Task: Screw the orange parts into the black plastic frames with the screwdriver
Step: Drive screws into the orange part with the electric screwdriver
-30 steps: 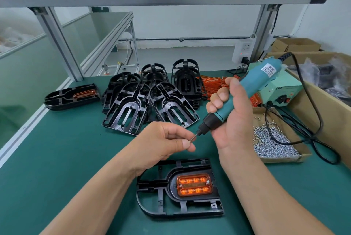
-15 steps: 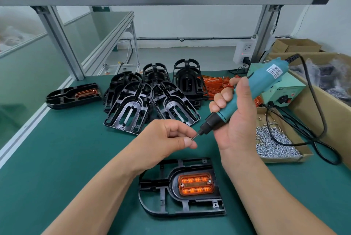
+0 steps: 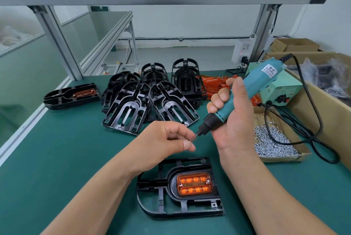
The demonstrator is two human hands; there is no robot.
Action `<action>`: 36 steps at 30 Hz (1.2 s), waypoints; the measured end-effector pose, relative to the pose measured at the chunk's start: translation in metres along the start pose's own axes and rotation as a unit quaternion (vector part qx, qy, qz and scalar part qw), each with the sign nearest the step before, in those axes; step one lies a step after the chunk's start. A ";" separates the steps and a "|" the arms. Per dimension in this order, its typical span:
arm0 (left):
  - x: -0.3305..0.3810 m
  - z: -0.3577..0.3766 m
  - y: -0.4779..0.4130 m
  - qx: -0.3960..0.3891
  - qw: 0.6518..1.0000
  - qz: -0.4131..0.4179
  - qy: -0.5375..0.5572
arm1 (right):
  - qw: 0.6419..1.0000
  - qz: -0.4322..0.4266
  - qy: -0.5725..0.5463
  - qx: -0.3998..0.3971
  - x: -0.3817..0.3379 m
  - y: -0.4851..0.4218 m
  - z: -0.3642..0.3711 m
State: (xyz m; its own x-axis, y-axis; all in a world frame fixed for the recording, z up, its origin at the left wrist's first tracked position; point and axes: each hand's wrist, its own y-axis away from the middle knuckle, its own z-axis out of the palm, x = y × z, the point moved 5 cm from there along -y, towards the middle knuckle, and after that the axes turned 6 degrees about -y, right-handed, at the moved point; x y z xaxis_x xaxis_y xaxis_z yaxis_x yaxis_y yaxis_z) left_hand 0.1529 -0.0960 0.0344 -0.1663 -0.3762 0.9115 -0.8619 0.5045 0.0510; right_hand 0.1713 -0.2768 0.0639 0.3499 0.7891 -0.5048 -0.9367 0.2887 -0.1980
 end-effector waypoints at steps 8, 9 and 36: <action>0.002 0.000 0.001 0.008 0.999 0.004 -0.040 | 1.000 -0.001 0.028 -0.002 0.001 -0.001 -0.001; 0.002 0.000 0.001 0.009 0.999 0.006 -0.043 | 1.000 0.000 0.027 -0.002 0.002 -0.001 -0.001; 0.005 0.006 0.001 0.013 0.997 0.024 -0.067 | 0.998 0.004 0.035 0.046 0.008 0.002 -0.011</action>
State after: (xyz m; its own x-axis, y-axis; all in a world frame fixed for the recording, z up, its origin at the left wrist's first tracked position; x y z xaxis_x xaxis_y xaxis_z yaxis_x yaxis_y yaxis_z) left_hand 0.1486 -0.1025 0.0362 -0.2685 -0.4533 0.8500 -0.8636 0.5042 -0.0039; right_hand 0.1724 -0.2761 0.0500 0.3395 0.7525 -0.5643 -0.9352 0.3344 -0.1167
